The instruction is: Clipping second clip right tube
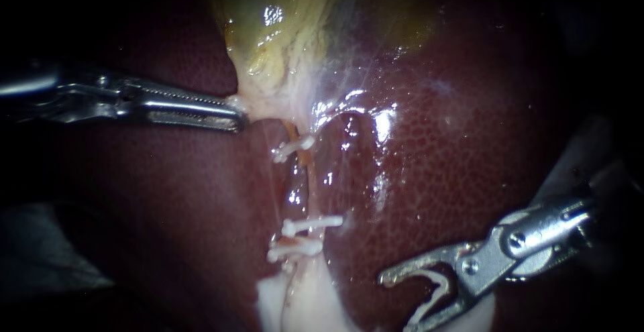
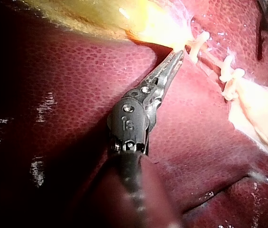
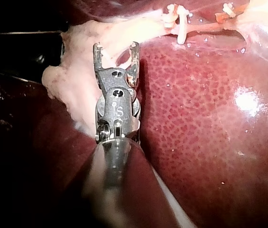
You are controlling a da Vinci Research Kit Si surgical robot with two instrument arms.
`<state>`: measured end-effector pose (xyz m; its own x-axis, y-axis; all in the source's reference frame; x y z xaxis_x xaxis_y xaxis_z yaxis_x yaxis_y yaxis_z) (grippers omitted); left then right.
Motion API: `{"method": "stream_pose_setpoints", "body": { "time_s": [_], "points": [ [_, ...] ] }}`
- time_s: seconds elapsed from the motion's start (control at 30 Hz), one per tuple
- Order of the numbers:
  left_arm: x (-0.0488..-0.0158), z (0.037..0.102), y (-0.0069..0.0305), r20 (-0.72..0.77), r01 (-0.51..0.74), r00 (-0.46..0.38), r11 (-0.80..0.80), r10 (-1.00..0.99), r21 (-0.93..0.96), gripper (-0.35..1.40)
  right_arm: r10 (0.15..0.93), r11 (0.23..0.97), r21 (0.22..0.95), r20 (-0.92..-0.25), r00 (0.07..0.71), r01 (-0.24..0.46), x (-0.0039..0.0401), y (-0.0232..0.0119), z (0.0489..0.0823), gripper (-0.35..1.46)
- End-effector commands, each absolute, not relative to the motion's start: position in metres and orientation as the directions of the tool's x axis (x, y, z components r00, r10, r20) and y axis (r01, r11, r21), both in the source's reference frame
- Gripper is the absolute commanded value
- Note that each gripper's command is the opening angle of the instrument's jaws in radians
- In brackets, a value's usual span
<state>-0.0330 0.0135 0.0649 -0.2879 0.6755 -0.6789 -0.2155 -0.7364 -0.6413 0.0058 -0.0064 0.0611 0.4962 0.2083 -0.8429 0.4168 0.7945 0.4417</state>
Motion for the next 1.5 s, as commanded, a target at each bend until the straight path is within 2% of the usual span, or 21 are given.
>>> {"method": "stream_pose_setpoints", "body": {
  "time_s": [0.03,0.17,0.47,0.67,0.9,1.03,1.2,1.33,1.5],
  "points": [
    [-0.0329,0.0647,0.0135,-0.679,-0.215,-0.288,-0.736,0.675,-0.642,-0.35,0.209,0.794,0.442,-0.843,0.496,0.417,0.0057,-0.0064,0.061,0.49],
    [-0.0319,0.0635,0.014,-0.676,-0.207,-0.288,-0.733,0.679,-0.648,-0.35,0.209,0.794,0.442,-0.843,0.496,0.417,0.0057,-0.0063,0.061,0.49],
    [-0.0268,0.0578,0.0164,-0.678,-0.235,-0.264,-0.728,0.686,-0.644,-0.35,0.206,0.795,0.438,-0.845,0.493,0.42,0.0056,-0.0062,0.0608,0.49],
    [-0.0267,0.057,0.0164,-0.683,-0.238,-0.255,-0.729,0.684,-0.642,-0.35,0.211,0.794,0.441,-0.846,0.491,0.419,0.0057,-0.0058,0.0604,0.49],
    [-0.0267,0.0571,0.0163,-0.684,-0.238,-0.256,-0.73,0.684,-0.641,-0.35,0.276,0.792,0.454,-0.862,0.425,0.408,0.0075,-0.0028,0.0586,0.49],
    [-0.0267,0.0572,0.0162,-0.684,-0.239,-0.256,-0.73,0.683,-0.64,-0.35,0.353,0.769,0.521,-0.829,0.433,0.371,0.009,-0.0005,0.0573,0.49],
    [-0.0268,0.0572,0.0162,-0.684,-0.239,-0.256,-0.73,0.683,-0.64,-0.35,0.473,0.715,0.638,-0.743,0.474,0.285,0.0117,0.002,0.0567,0.49],
    [-0.0268,0.0572,0.0161,-0.684,-0.24,-0.256,-0.73,0.683,-0.64,-0.35,0.532,0.697,0.685,-0.694,0.485,0.214,0.0137,0.003,0.0578,0.49],
    [-0.0269,0.0571,0.016,-0.684,-0.241,-0.255,-0.73,0.683,-0.639,-0.35,0.575,0.674,0.72,-0.653,0.492,0.167,0.0152,0.0041,0.0598,0.49]
  ]
}}
